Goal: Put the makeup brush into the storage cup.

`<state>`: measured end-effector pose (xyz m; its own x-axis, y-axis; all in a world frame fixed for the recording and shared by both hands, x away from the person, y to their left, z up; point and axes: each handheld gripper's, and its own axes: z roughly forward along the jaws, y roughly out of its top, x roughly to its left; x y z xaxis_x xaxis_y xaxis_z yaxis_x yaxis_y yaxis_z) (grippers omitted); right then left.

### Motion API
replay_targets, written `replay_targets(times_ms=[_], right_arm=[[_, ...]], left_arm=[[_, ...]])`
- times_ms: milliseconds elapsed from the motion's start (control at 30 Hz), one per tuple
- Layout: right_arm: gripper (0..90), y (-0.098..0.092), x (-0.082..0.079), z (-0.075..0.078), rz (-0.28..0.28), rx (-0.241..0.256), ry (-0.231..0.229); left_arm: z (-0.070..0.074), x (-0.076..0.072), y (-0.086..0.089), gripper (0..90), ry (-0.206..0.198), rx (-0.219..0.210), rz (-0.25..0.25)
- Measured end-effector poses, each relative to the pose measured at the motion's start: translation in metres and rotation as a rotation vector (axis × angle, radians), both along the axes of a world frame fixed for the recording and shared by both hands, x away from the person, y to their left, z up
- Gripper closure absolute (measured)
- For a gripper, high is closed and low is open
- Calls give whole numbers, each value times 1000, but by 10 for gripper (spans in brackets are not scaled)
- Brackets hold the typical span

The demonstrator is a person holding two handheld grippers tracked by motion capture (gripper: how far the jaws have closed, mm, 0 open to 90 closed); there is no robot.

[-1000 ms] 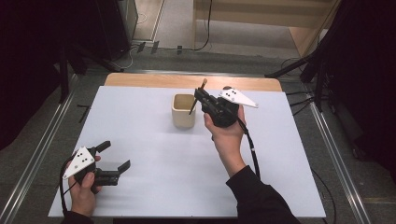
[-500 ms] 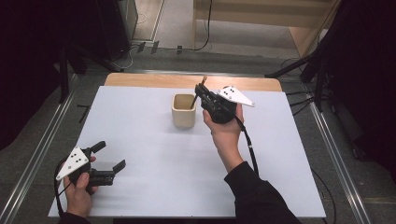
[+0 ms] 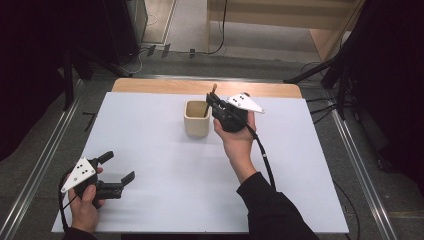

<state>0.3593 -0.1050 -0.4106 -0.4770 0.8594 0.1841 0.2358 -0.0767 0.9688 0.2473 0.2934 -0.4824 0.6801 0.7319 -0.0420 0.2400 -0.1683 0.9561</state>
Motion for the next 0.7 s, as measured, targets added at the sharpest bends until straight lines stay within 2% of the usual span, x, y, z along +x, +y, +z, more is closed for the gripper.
replay_targets(times_ms=[433,533,700], right_arm=[[846,10,4,-16,10,-58,50],[846,11,5,-21,1,-48,57],[846,11,7,-30,-4,-68,78]], left_arm=[[0,0,0,0,0,2,2],[0,0,0,0,-1,1,1],[0,0,0,0,-1,1,1]])
